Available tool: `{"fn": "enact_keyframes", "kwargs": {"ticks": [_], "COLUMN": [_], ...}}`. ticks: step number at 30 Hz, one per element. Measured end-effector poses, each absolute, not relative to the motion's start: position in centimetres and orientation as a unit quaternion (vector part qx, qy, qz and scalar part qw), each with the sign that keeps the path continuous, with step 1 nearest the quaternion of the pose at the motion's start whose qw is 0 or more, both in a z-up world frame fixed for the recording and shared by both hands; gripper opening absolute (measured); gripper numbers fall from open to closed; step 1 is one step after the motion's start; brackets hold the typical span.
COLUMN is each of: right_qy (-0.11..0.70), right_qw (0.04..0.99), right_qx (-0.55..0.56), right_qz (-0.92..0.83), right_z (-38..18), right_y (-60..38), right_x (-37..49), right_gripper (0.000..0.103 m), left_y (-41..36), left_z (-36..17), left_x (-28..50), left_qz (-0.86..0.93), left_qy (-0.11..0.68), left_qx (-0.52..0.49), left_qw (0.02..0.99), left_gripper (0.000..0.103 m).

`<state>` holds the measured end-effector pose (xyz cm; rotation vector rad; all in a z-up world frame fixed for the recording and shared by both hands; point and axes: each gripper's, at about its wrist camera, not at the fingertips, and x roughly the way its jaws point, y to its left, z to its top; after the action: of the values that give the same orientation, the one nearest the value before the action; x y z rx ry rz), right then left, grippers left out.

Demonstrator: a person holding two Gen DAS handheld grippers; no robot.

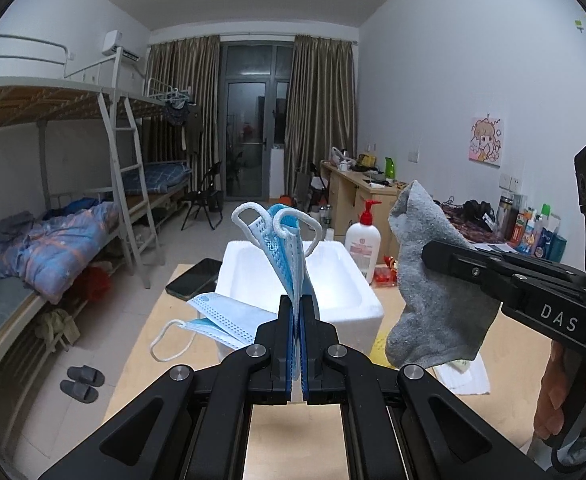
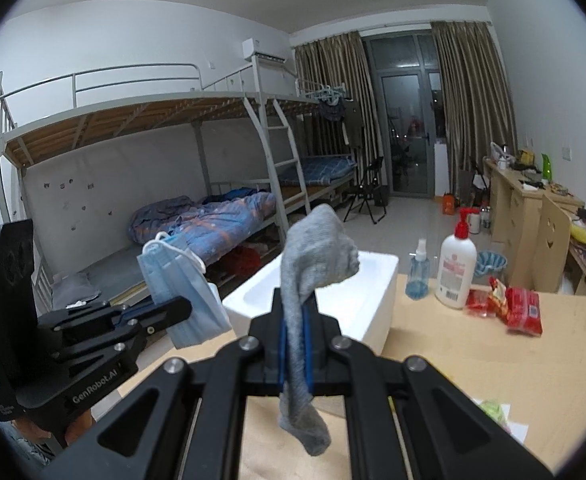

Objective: Organize soft objects
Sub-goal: 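Lower the mask into the foam box and open the left tool while the right tool holds the sock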

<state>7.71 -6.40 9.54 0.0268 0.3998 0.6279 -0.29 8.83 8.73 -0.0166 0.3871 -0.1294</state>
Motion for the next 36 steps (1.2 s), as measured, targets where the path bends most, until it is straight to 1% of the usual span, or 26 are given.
{"fn": "enact_keyframes", "kwargs": {"ticks": [13, 27, 36], "right_qy": [0.188, 0.186, 0.19], "right_qw": [0.932, 0.933, 0.936], "right_qx": [0.018, 0.005, 0.013], "right_qz": [0.309, 0.308, 0.294], "right_z": [10.9, 11.4, 11.2], "right_y": [-5.5, -4.6, -5.7], "right_x": [11.2, 13.2, 14.1], "right_gripper": [0.009, 0.009, 0.009], "left_y": [8.8, 8.2, 7.3], "left_z": [9.9, 9.0, 7.4], "left_x": [3.3, 10.5, 14.2], "left_qz": [-0.064, -0.075, -0.087], "left_qy": [0.191, 0.26, 0.301], "left_qx": [-0.002, -0.018, -0.022], "left_qw": [0.98, 0.963, 0.949], "left_gripper": [0.002, 0.002, 0.002]}}
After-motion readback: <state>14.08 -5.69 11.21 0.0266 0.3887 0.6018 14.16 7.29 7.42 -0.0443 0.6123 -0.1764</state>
